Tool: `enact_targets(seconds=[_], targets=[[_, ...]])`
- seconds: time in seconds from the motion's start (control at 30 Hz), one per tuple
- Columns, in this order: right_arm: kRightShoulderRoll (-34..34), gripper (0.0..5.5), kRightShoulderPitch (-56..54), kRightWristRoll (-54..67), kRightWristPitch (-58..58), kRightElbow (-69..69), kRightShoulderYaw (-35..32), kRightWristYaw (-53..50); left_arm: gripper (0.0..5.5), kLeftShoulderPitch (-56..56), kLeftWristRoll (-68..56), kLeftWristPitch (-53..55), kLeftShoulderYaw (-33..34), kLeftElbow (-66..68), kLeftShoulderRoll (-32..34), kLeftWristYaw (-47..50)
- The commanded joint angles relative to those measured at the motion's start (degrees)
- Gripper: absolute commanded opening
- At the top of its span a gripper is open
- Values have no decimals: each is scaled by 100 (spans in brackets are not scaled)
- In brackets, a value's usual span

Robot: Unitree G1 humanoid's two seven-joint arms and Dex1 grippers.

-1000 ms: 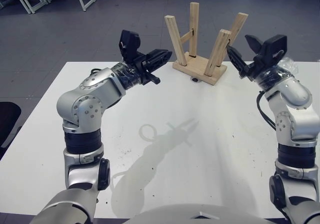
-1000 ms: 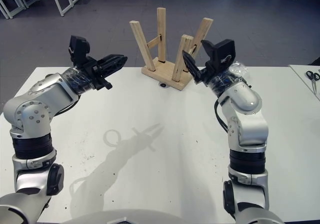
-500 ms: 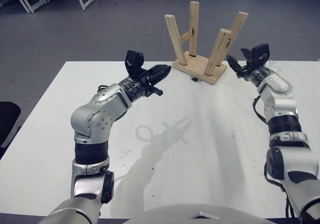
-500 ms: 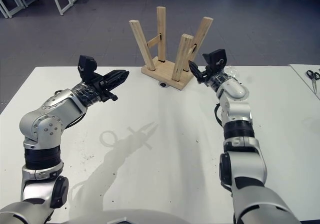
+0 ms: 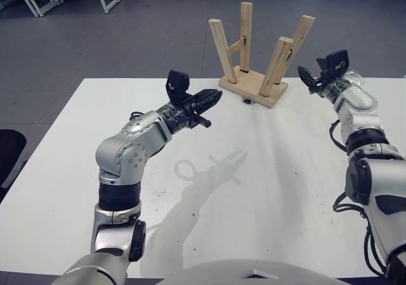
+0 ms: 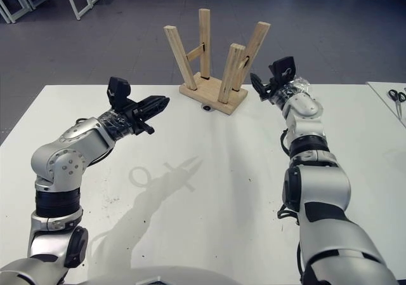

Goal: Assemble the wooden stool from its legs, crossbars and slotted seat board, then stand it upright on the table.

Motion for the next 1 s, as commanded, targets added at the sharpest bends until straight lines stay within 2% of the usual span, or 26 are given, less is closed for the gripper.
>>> enact_targets(seconds=[0.03,0.07,0.13,0.3,0.53,0.73,1.0], targets=[[405,236,518,161,-46,-493,-62,89,61,48,199,-216,31,-19,-126,170],[470,212,611,197,-42,-677,-86,55,46,11,273,-326,47,31,-168,227],[543,205,725,262,20,-986,-156,-97,15,-77,436,-608,121,159,-285,382],[585,205,182,271,196,-706,-266,-490,15,-204,924,-1125,73,366,-341,593],[353,205,-666,176,57,-78,-315,-346,15,-114,1054,-1308,-22,429,-445,489],[85,205,-834,14,99,258,-275,-325,15,-17,1055,-1338,-130,386,-567,474],[143,205,-834,-112,-19,324,-239,-89,15,35,1055,-1309,-195,328,-576,461]])
